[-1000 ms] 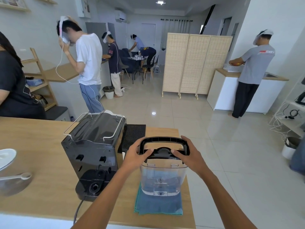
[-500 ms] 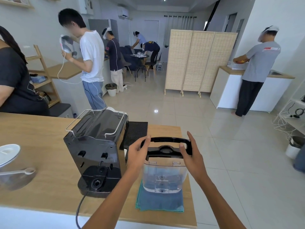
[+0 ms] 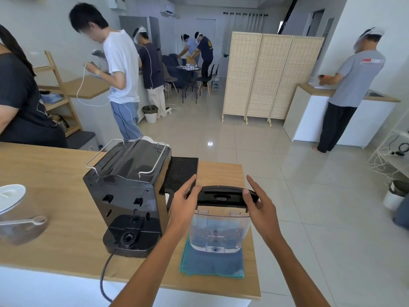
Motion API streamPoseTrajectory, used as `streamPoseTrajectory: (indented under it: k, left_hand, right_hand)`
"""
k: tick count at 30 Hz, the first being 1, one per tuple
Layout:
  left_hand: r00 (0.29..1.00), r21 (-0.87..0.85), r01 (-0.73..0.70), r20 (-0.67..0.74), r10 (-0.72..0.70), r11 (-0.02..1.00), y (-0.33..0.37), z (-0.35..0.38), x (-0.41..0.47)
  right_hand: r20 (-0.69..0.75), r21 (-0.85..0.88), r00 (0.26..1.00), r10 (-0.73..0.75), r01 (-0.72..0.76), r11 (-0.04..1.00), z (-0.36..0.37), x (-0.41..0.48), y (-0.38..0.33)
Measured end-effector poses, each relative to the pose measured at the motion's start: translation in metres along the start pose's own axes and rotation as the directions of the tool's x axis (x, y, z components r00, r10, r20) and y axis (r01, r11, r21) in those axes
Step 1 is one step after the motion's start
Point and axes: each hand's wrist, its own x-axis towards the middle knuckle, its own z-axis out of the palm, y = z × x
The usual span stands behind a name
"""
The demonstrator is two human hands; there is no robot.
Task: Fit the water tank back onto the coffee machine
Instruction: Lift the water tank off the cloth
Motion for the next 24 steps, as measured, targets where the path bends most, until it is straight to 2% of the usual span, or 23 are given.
streamPoseTrajectory:
  k: [8, 14, 19, 24]
  left_hand:
    - [0.988, 0.119, -0.061, 0.147, 0.043, 0.991, -0.005, -0.010, -0.009]
    - [0.981, 0.292, -0.112, 0.185, 0.058, 0.950, -0.025, -0.014, -0.013]
    - [0.978, 0.297, -0.143, 0.191, 0.088, 0.944, -0.032, -0.015, -0.018]
    - [0.963, 0.331, -0.177, 0.253, 0.094, 0.927, -0.037, -0.020, -0.013]
  right_hand:
    - [0.091, 0.018, 0.995, 0.049, -0.051, 0.999, -0.003, -0.002, 0.003]
    - [0.159, -0.165, 0.987, 0.025, 0.002, 0.986, 0.005, -0.004, 0.022]
    - [0.159, -0.174, 0.987, -0.010, 0.038, 0.984, 0.006, -0.004, 0.032]
    - [0.147, -0.163, 0.989, -0.035, 0.059, 0.985, 0.006, -0.006, 0.035]
